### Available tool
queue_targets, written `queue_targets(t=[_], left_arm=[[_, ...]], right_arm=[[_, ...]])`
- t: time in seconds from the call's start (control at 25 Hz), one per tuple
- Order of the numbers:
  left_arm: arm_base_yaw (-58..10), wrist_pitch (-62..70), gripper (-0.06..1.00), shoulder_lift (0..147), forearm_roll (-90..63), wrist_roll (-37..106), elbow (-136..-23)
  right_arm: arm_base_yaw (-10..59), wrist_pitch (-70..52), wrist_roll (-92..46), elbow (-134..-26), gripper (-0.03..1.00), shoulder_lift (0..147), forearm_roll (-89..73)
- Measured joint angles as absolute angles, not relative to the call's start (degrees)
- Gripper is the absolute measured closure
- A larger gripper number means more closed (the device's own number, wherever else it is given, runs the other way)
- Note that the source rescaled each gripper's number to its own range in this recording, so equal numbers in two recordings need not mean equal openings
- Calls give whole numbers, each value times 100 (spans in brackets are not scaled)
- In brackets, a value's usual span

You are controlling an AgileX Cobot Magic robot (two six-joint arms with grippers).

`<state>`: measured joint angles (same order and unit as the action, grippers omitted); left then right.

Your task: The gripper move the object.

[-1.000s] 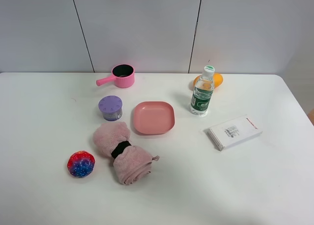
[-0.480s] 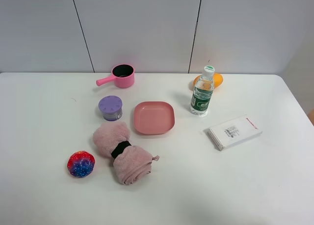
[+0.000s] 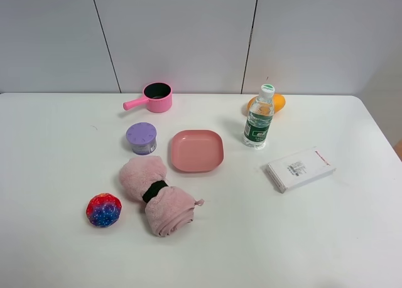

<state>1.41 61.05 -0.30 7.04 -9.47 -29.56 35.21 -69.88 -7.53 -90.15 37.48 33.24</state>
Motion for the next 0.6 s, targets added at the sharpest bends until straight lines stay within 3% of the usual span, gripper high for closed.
queue_targets(t=[0.32,0.6], left_arm=[[141,6105,-6,-30,704,-947,-2956],[141,6105,-6,-30,704,-947,-2956]], right_arm=[[3366,-7009,-792,-7226,49,2290,1858],[2478,-7005,-955,-6405,49,1884,131]])
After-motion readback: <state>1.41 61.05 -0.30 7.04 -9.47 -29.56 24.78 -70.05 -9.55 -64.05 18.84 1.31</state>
